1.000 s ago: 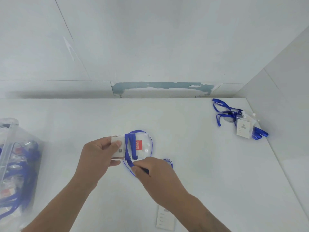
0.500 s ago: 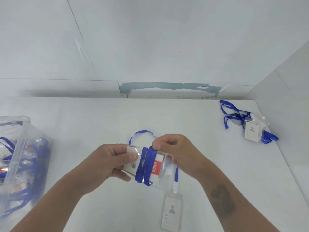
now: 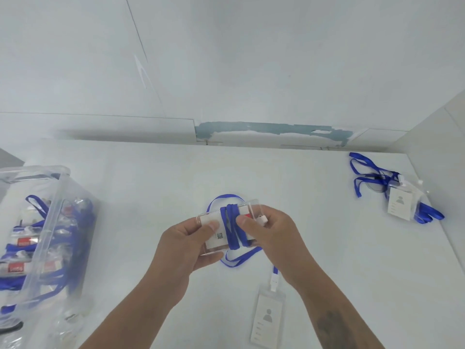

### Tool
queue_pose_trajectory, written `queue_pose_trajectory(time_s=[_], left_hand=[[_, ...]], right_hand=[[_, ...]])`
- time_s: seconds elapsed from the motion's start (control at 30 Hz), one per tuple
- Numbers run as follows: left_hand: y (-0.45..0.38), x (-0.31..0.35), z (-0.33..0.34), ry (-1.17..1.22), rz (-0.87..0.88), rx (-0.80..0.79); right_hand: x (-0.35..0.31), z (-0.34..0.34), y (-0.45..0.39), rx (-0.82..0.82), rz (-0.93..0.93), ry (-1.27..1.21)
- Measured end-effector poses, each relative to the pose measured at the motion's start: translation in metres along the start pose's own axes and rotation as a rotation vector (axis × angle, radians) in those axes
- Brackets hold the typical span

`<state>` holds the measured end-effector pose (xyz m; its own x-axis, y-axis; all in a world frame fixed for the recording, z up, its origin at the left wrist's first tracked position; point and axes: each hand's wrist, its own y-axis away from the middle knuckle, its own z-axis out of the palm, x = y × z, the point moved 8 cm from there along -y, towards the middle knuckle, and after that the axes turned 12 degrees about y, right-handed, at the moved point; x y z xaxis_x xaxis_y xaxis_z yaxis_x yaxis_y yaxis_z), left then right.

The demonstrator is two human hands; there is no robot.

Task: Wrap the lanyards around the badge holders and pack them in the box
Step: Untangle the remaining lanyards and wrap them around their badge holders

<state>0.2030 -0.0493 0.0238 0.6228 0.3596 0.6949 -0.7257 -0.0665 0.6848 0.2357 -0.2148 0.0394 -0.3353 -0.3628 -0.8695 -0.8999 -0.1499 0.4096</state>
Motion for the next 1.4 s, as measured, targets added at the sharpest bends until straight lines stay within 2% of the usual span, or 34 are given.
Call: queue_pose_trajectory(time_s=[0.07, 0.33, 0.63, 0.87, 1.13, 1.27, 1.4], left_hand=[[0.003, 0.001, 0.005, -0.065, -0.011, -0.042], [0.020, 0.027, 0.021, -0.425, 0.175, -0.199], [0.030, 0.030, -0.017, -0.520, 0.176, -0.253], [0.045, 0.042, -0.110, -0.622, 0.142, -0.302], [0.061, 0.103, -0.231, -0.583, 0.211, -0.267], [0.061, 0.129, -0.284, -0.537, 0.249, -0.210], [0.055, 0.146, -0.323, -0.568, 0.278, -0.157]], right_hand=[[0.001, -0.011, -0.002, 0.005, 0.003, 0.077], [-0.025, -0.014, 0.007, -0.233, -0.127, 0.529], [-0.038, 0.023, 0.024, -0.247, -0.113, 0.504], [-0.062, 0.114, 0.040, -0.304, -0.080, 0.512], [-0.125, 0.226, 0.040, -0.201, -0.139, 0.400], [-0.151, 0.264, 0.035, -0.064, -0.173, 0.377], [-0.172, 0.294, 0.029, 0.037, -0.174, 0.570]])
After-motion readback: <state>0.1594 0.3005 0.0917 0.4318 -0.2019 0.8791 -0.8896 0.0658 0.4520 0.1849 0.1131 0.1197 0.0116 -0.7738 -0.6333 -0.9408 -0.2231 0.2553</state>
